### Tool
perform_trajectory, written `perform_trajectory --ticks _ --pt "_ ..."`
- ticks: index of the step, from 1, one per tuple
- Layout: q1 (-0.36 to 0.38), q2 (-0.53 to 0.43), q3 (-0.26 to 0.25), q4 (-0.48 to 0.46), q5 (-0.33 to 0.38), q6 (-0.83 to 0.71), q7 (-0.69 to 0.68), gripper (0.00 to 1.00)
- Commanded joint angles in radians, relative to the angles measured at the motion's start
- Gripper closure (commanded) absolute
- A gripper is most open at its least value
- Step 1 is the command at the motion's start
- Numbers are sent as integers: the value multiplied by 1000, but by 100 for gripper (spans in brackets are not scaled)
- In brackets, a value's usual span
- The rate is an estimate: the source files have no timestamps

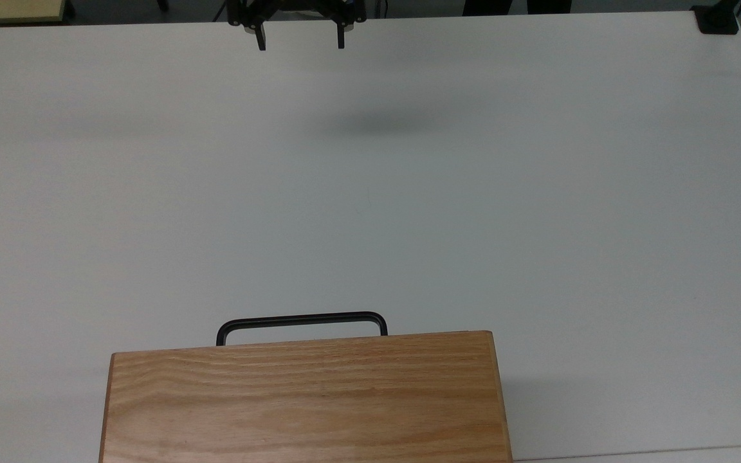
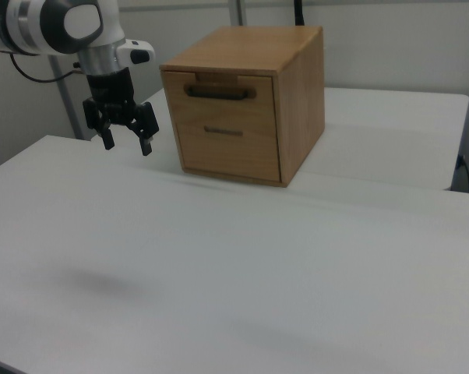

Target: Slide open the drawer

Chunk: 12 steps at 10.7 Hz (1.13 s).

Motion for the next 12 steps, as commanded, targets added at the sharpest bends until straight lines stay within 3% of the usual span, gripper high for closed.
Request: perform_trajectory --ticks 1,12 --pt "9 -7 -6 -15 15 23 -3 0" --pt "-43 -20 -12 21 5 -25 -1 0"
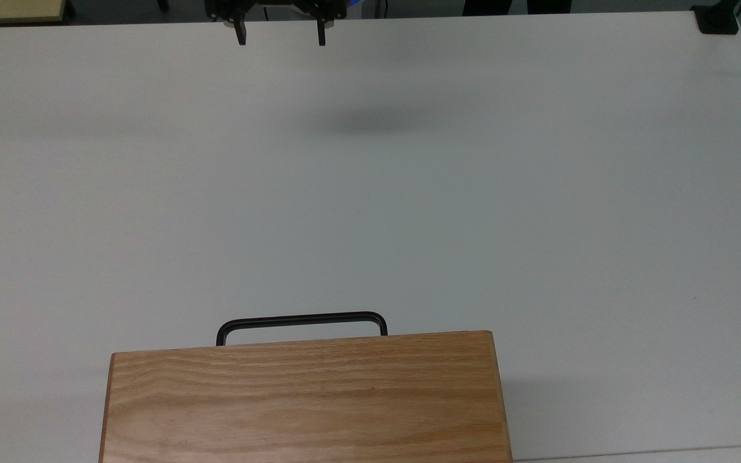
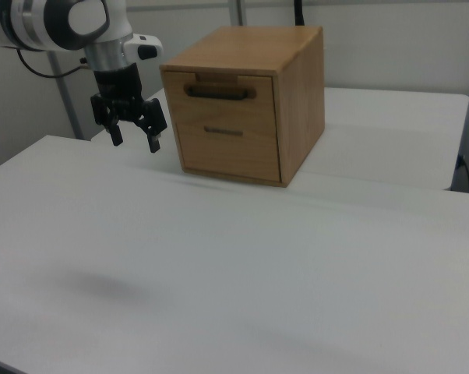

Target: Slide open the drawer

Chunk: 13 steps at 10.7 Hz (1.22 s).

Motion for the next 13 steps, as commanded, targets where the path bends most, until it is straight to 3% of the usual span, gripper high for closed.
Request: perform_trajectory --ticks 1,5,7,11,13 --pt "-8 -7 -5 9 3 -23 -1 0" --pt "-10 19 -4 9 -58 -24 9 0" --pt "-10 45 -7 35 -66 -23 98 0" --pt "-7 99 -5 63 -44 13 418 0" --pt "-5 127 -4 65 23 148 668 0"
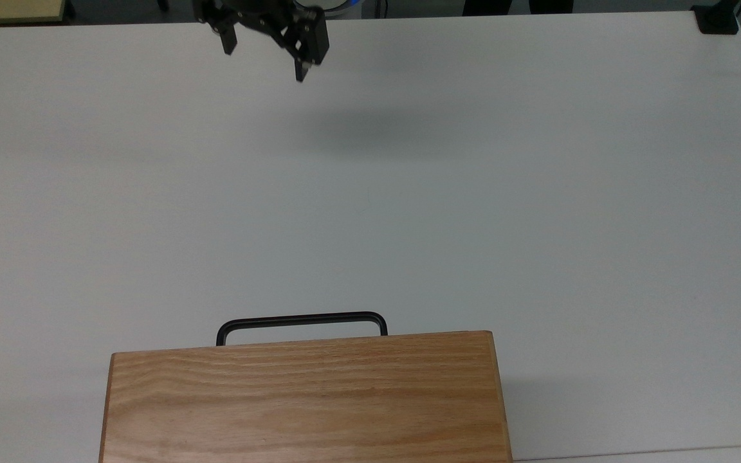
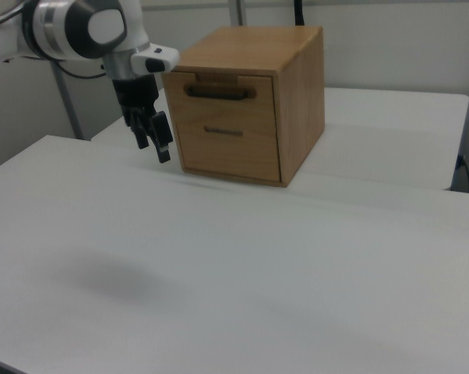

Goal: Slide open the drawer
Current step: 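Move the gripper toward the black handle of the upper drawer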

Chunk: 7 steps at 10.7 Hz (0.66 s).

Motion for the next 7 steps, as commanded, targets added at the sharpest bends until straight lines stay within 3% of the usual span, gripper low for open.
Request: perform_trajectory --ticks 1,7 --pt "9 68 -2 27 99 192 354 0" --pt "35 197 8 40 118 691 911 0"
